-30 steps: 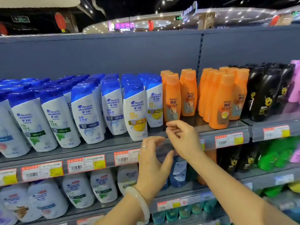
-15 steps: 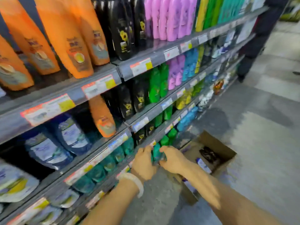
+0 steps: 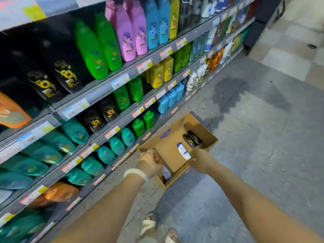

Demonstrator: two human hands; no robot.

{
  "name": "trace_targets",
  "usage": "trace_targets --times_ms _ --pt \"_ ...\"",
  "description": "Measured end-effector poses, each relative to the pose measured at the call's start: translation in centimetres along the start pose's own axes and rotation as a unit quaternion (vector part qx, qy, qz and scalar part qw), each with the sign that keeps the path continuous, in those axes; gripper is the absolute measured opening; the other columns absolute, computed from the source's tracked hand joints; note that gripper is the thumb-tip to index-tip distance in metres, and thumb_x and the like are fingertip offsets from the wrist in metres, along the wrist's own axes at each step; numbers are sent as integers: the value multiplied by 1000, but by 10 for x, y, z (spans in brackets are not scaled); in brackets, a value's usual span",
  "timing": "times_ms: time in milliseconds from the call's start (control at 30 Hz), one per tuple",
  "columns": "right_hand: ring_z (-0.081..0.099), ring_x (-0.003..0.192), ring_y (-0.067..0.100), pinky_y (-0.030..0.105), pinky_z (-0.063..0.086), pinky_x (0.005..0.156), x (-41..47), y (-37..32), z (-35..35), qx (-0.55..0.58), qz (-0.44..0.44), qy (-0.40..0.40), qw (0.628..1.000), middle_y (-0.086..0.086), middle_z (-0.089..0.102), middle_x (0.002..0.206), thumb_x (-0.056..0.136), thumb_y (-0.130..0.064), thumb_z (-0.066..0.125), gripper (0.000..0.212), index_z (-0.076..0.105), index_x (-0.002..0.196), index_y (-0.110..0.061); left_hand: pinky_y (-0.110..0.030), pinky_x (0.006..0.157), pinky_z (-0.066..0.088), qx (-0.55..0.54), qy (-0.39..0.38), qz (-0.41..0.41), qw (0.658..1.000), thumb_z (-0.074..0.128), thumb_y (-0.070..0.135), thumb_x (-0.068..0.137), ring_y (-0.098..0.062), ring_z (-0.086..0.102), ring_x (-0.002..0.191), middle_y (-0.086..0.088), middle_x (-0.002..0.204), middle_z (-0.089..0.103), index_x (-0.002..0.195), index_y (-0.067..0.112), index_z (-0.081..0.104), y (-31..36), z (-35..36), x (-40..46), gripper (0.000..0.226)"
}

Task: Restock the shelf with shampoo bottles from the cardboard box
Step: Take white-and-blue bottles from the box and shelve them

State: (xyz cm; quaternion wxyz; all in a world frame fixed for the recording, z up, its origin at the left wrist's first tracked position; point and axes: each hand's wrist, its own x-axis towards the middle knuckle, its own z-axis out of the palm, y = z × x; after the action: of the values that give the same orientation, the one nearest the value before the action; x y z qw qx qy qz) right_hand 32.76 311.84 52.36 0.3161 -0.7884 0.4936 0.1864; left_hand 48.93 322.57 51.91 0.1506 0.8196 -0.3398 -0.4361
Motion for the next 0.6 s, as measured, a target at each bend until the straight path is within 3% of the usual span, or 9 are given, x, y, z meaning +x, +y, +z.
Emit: trace_targets --times_ms 33,133,200,267,367,433,600 --pt "53 94 29 29 42 73 7 4 -8 1 -1 1 1000 8 56 97 90 -25 54 20 45 103 -12 -29 88 44 1 3 -3 1000 67 22 80 -26 49 117 -11 131 46 121 19 44 6 3 11 47" --pt "53 114 31 32 43 85 37 13 -30 3 -13 13 1000 15 56 124 91 -27 55 47 43 131 -4 -27 79 47 -19 5 -11 1000 68 24 79 -25 53 113 -9 135 44 133 11 39 29 8 47 62" --pt "53 113 30 31 42 81 64 20 -43 -11 -27 1 1000 15 57 124 91 -29 55 46 45 128 -4 -28 85 46 -29 8 -31 999 68 27 80 -25 51 116 -10 139 41 136 13 36 44 13 75 66" --pt "55 108 31 30 41 77 96 28 -55 -20 -35 -5 999 15 59 117 91 -29 55 39 50 120 -3 -26 80 42 -51 16 -57 997 67 28 82 -24 50 118 -9 142 37 138 14 32 57 22 105 67" --pt "58 102 32 38 49 84 152 42 -73 -26 -43 -5 999 16 62 110 90 -26 54 33 55 112 -1 -29 83 45 -131 34 -98 986 69 24 81 -25 49 117 -10 141 38 137 15 34 72 37 156 67" --pt "58 102 31 39 48 87 194 52 -80 -44 -41 -21 998 16 62 112 90 -26 54 35 54 115 -2 -28 81 45 -166 42 -138 976 69 22 80 -24 51 112 -10 139 40 136 14 35 78 49 188 66" --pt "58 99 30 33 45 78 297 81 -70 -66 -45 -68 994 16 62 112 91 -24 53 35 51 120 -4 -26 80 44 -207 60 -193 957 65 18 82 -19 52 105 -3 123 48 129 16 42 76 78 265 52"
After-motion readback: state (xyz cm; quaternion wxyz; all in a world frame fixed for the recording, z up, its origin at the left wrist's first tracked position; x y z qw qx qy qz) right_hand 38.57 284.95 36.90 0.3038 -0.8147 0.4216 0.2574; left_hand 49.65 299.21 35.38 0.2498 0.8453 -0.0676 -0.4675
